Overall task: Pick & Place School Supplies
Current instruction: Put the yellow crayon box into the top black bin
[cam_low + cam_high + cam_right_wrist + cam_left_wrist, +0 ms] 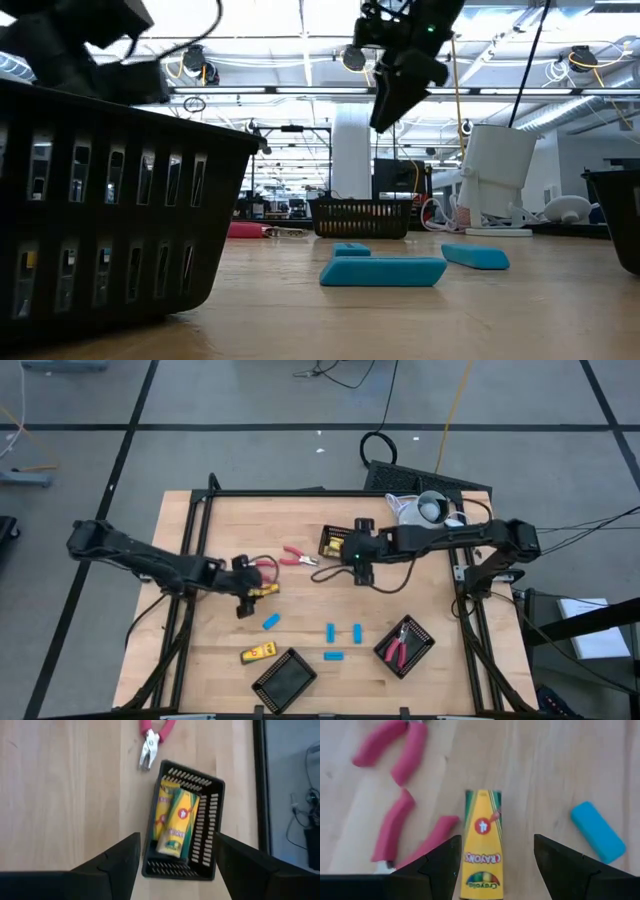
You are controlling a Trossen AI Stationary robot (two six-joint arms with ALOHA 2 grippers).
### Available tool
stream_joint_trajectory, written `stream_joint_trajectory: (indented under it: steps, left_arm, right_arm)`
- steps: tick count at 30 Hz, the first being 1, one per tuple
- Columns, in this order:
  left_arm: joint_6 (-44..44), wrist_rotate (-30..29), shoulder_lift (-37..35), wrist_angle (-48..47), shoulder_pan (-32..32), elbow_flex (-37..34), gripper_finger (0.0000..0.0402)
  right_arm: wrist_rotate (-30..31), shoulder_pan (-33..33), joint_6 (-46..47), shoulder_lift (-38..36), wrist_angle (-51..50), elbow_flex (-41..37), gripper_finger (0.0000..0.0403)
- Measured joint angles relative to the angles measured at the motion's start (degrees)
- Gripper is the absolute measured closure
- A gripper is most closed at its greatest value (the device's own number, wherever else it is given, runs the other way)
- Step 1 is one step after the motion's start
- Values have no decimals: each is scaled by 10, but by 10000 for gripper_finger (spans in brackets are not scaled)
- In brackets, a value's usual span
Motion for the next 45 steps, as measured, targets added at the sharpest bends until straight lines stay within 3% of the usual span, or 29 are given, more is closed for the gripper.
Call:
stream_joint_trajectory:
  steps: [11,29,45]
  left_arm:
    - [-45,12,121,17,-2,12,151]
    - [-70,-36,130,15,-1,10,151]
    - [33,-22,139,-33,-1,47,151]
  right_arm:
    - [15,36,18,-1,-19,-6,165]
    - [31,43,32,-1,-21,-40,165]
    - [29,42,33,-1,-21,-40,165]
